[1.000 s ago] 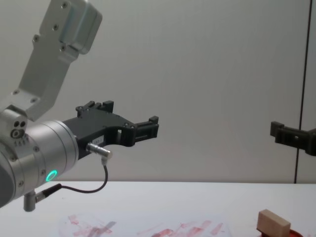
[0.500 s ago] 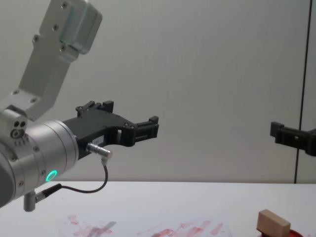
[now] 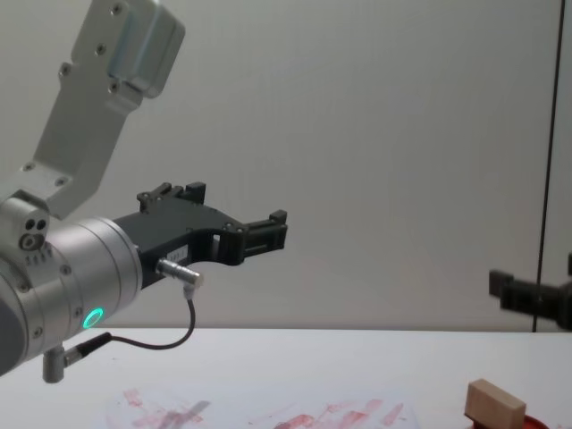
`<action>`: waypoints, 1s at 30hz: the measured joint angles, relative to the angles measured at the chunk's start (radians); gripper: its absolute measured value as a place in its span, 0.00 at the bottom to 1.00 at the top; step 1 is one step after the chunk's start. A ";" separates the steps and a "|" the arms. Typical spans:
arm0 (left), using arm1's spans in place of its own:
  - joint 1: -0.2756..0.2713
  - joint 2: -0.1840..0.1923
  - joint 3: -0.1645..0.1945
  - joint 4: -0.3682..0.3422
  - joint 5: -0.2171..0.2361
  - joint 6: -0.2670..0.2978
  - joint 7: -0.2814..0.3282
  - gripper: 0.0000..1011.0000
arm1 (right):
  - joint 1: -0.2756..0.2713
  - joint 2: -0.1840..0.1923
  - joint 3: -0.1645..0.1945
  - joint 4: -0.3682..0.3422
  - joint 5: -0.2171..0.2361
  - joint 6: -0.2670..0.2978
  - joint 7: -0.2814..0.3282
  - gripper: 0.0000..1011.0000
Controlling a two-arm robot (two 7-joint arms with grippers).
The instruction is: Use the one hand to pick up the stamp and affix it onto the A4 paper.
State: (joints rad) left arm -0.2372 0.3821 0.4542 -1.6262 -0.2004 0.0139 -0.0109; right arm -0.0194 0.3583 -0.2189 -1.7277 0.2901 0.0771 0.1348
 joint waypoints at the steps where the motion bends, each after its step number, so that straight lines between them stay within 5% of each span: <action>1: 0.000 0.000 0.000 0.000 0.000 0.000 0.000 0.99 | 0.000 0.002 0.000 0.005 0.000 0.003 0.007 0.99; 14: 0.000 0.000 0.000 0.000 0.000 0.000 0.000 0.99 | 0.013 0.011 -0.002 0.091 -0.026 0.031 0.088 0.99; 30: 0.000 0.000 0.000 0.000 0.000 0.000 0.000 0.99 | 0.078 -0.023 -0.023 0.205 -0.073 0.060 0.151 0.99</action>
State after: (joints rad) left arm -0.2371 0.3821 0.4542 -1.6262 -0.2004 0.0139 -0.0109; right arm 0.0585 0.3352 -0.2421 -1.5225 0.2175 0.1371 0.2854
